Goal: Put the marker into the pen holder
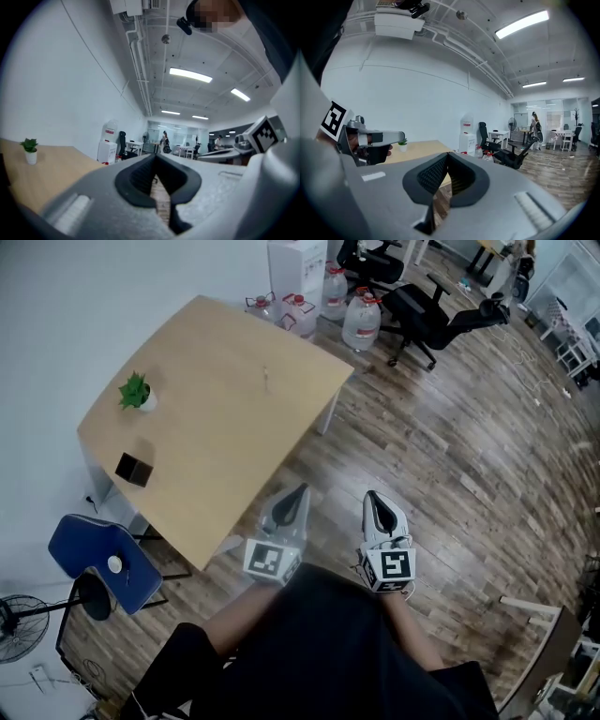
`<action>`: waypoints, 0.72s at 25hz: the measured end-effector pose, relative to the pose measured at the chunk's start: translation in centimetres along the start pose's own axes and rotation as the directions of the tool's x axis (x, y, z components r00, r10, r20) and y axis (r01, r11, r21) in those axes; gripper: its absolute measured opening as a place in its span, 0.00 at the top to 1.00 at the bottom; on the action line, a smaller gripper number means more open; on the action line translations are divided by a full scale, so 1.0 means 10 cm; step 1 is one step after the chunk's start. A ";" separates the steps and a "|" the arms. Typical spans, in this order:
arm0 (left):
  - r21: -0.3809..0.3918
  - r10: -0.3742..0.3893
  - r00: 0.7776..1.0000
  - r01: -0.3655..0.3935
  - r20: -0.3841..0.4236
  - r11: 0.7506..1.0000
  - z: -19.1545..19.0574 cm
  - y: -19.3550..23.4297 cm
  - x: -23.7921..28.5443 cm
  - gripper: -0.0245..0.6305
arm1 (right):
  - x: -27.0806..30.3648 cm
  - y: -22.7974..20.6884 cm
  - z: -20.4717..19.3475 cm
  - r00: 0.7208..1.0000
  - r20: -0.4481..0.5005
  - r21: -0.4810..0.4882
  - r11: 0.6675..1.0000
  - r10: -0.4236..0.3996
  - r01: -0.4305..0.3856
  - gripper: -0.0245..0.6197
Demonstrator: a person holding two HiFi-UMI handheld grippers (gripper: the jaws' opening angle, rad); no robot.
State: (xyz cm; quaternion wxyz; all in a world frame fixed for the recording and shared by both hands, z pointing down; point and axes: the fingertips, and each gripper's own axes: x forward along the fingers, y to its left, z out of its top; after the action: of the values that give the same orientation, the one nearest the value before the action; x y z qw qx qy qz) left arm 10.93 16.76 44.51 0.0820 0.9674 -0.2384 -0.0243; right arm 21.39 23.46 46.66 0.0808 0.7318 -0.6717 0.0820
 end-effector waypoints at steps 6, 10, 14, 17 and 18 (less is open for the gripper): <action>-0.010 -0.015 1.000 0.015 -0.013 1.000 0.04 0.64 0.34 0.96 | 0.76 -0.01 0.07 0.999 -0.038 -0.015 1.000 0.007 -0.008 0.96; -0.009 -0.002 0.999 0.002 -0.042 1.000 -0.05 1.08 0.47 0.96 | 1.15 0.10 0.07 0.998 -0.059 -0.015 1.000 0.025 -0.026 0.96; -0.016 0.022 0.998 -0.023 -0.064 1.000 -0.11 1.38 0.64 0.96 | 1.36 0.05 0.00 0.995 -0.094 -0.018 1.000 0.024 -0.026 0.96; -0.018 0.034 0.997 -0.035 -0.074 0.999 -0.16 1.49 0.81 0.96 | 1.48 -0.11 -0.04 0.994 -0.108 0.000 1.000 0.004 -0.004 0.96; -0.021 0.032 0.996 -0.034 -0.078 0.999 -0.17 1.49 0.89 0.96 | 1.52 -0.19 -0.03 0.994 -0.107 0.011 1.000 -0.001 0.002 0.96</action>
State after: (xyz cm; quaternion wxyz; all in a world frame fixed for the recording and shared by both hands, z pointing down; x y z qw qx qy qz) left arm 12.12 -0.18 48.62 0.1023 0.9625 -0.2508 0.0118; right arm 24.52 8.90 50.41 0.1127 0.7273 -0.6654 0.1249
